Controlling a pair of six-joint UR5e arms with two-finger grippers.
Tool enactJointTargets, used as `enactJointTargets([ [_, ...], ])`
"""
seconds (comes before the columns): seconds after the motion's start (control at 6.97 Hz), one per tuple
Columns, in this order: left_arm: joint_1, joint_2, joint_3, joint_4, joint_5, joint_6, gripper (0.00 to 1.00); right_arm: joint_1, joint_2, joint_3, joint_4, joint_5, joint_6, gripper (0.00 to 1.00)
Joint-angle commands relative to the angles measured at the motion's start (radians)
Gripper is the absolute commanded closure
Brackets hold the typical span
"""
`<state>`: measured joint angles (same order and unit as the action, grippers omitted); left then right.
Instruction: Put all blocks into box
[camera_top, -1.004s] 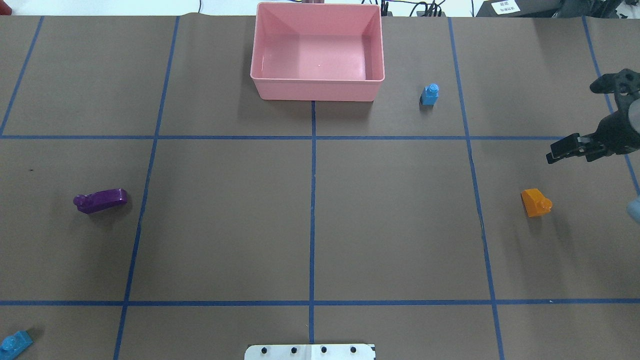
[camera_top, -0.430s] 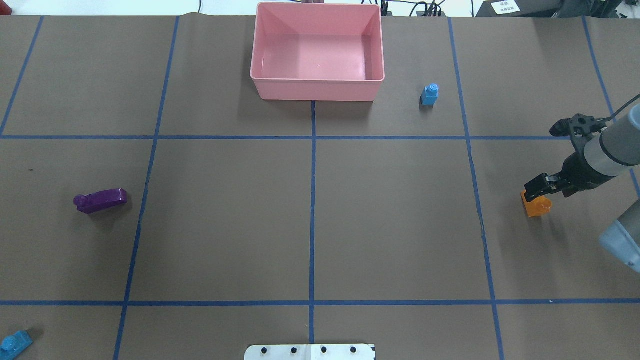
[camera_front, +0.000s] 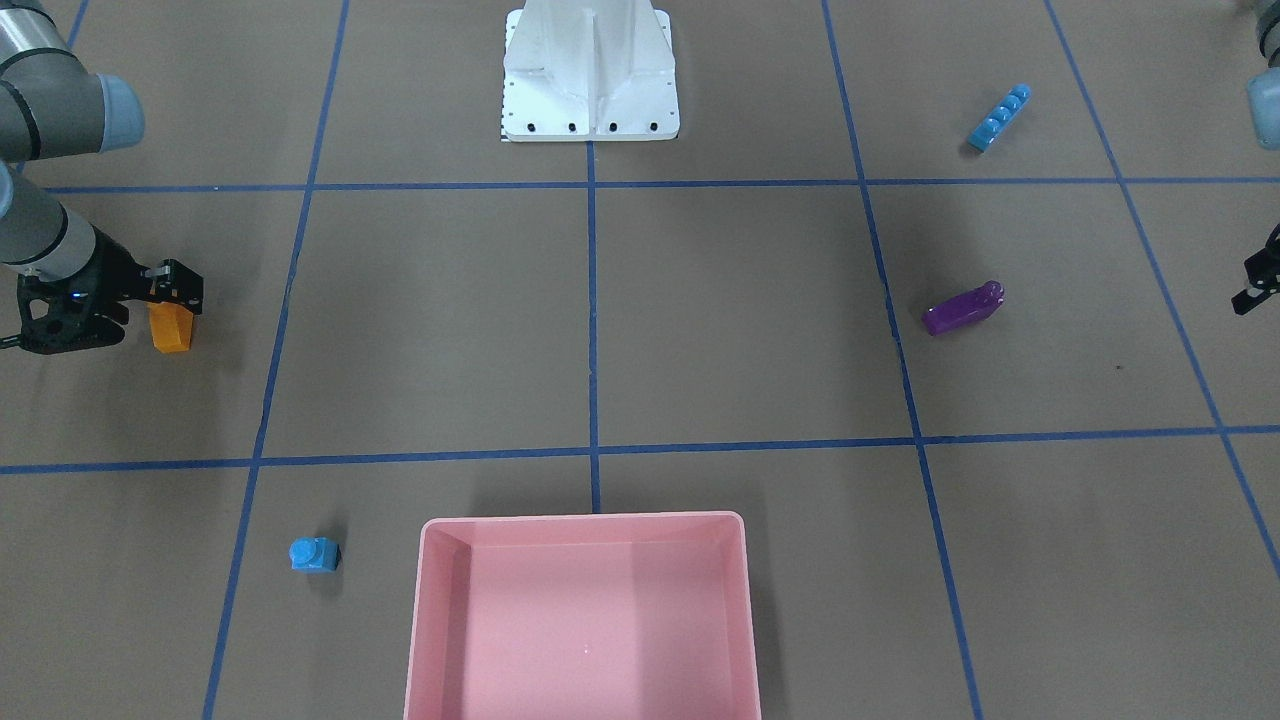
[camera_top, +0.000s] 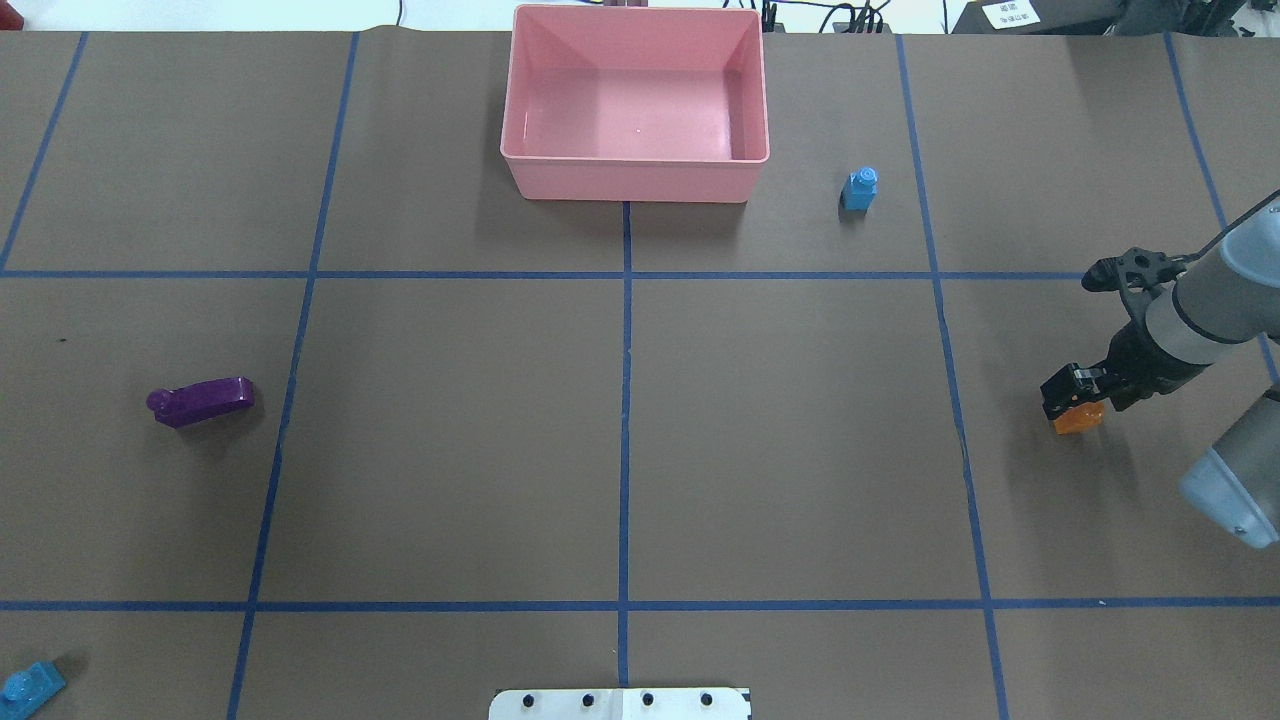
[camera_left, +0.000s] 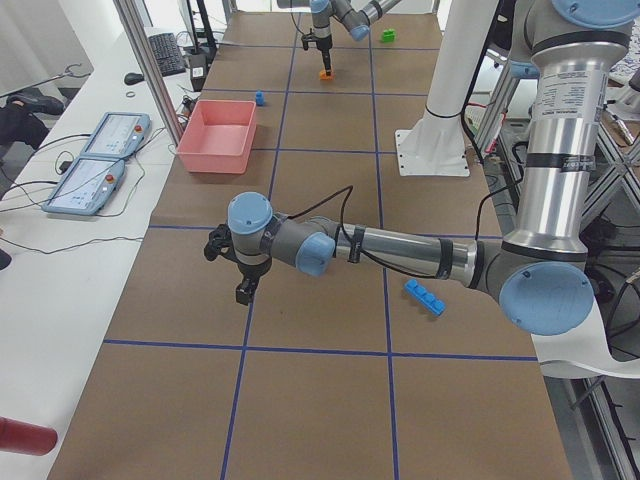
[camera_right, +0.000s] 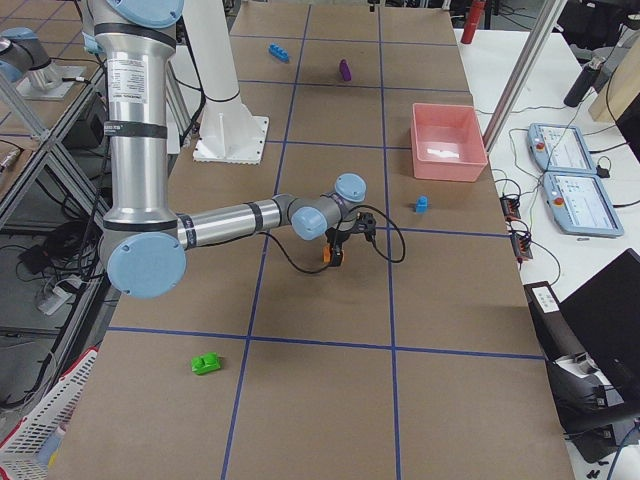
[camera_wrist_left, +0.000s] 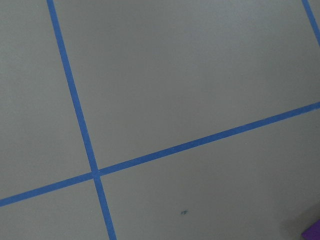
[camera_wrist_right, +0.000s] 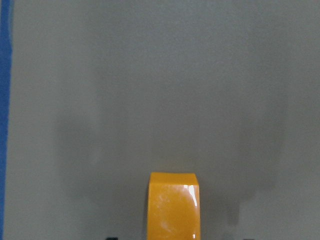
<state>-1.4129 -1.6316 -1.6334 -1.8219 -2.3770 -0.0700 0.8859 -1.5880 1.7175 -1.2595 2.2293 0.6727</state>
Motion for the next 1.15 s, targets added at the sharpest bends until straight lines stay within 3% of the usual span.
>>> enactJointTargets([
  [0.0,0.02,-0.011,-0.002,-0.002,0.001,-0.002,0.0,0.004,-0.013,0.004,0.0,-0.051,0.001,1.0],
  [0.14,0.069,-0.027,-0.005,-0.005,0.001,-0.028,0.0,0.013,-0.015,0.022,0.0,-0.057,0.004,1.0],
  [0.57,0.237,-0.042,-0.032,-0.14,0.062,-0.133,0.0,0.154,-0.03,0.239,-0.003,-0.045,0.119,1.0],
  [1.0,0.391,0.001,-0.167,-0.148,0.108,0.085,0.0,0.197,0.019,0.301,-0.001,-0.042,0.12,1.0],
])
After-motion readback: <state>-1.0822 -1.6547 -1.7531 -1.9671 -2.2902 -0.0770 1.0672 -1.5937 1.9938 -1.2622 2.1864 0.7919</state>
